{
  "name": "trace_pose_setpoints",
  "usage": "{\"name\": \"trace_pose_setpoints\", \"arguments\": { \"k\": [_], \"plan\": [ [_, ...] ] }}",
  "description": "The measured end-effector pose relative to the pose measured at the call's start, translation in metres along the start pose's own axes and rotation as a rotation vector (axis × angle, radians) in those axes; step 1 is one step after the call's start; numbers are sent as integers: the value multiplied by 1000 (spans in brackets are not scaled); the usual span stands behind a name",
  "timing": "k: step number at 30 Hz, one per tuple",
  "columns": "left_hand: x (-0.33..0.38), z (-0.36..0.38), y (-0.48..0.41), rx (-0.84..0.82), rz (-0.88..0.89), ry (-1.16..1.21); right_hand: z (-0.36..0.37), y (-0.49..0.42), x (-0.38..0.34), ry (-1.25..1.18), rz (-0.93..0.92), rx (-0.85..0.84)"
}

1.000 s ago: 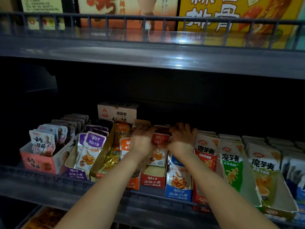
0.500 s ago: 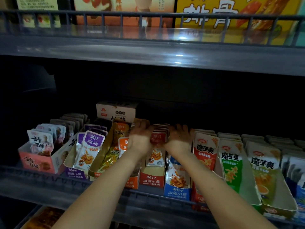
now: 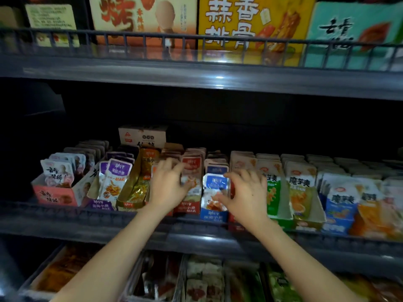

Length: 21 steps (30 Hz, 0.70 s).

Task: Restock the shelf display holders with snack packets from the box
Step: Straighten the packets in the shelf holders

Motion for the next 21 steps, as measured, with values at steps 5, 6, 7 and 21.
{"name": "trace_pose_setpoints", "arguments": {
  "k": [5,6,7,21],
  "plan": [
    [27,-9,57,-81,-23,109,-33,81,32,31,33,-96],
    [31,-9,65,-88,-27,127,-36,93,39,38,37,-112],
    [35,-9,76,-98,-31,144,-40,108,45,43,45,-130],
    [108,92,303,-476,-131,369,-15,387,159,20,304,-565]
  ]
}}
Point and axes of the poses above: each hand's wrist, its own y-axis away from the middle knuckle, its own z-axis out of the palm, x = y × z, the point moved 10 cm from there along -y, towards the middle knuckle, and after that the axes turned 5 degrees about x, right-handed, at the moved point
